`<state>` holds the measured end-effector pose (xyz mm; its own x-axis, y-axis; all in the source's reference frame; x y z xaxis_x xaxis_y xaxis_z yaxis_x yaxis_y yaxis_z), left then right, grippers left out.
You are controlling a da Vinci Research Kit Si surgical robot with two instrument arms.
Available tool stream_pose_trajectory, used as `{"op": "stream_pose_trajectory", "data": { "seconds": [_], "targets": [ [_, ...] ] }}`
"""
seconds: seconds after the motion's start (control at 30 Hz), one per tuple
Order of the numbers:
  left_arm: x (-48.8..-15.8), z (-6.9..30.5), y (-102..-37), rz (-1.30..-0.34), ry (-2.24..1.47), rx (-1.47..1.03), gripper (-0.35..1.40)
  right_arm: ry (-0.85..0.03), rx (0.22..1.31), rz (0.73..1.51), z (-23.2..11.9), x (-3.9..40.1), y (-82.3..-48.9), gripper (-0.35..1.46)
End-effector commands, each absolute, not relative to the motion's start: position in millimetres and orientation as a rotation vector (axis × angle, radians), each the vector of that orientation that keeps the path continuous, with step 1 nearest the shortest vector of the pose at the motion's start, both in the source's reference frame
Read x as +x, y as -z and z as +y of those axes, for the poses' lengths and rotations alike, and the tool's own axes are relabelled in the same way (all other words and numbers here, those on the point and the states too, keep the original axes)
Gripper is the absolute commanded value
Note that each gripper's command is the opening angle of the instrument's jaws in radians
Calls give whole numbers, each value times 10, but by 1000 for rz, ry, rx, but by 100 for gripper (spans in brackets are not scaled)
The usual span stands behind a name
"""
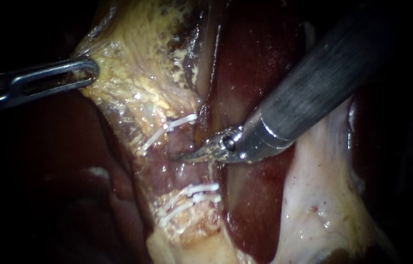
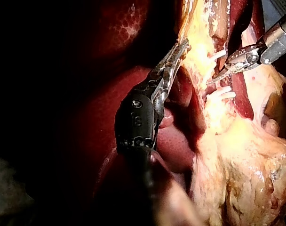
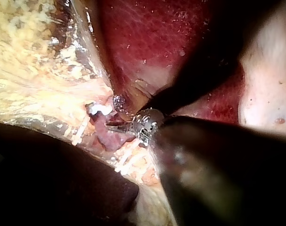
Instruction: Go back from the cut right tube
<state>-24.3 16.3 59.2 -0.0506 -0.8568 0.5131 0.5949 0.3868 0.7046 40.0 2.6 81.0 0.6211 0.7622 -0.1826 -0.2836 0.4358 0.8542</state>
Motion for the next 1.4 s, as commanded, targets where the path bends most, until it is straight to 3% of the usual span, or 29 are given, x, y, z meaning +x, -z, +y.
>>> {"op": "stream_pose_trajectory", "data": {
  "seconds": [0.03,0.3,0.4,0.47,0.9,0.97,1.23,1.4],
  "targets": [
    [-242,162,-592,-1095,1207,305,-35,-702,896,612,27,400,-811,-35],
    [-242,162,-592,-1095,1207,304,-35,-709,856,622,29,399,-811,-35],
    [-242,162,-592,-1095,1207,304,-35,-697,826,634,29,397,-809,46],
    [-242,162,-592,-1095,1207,304,-35,-681,808,647,29,396,-809,73],
    [-242,162,-592,-1095,1207,304,-35,-640,788,673,28,391,-807,103],
    [-242,162,-592,-1095,1207,304,-35,-617,768,687,26,389,-805,115],
    [-243,162,-591,-1095,1207,304,-35,-325,617,901,14,356,-785,143],
    [-243,161,-591,-1095,1208,304,-35,-236,542,939,24,326,-765,143]
  ]
}}
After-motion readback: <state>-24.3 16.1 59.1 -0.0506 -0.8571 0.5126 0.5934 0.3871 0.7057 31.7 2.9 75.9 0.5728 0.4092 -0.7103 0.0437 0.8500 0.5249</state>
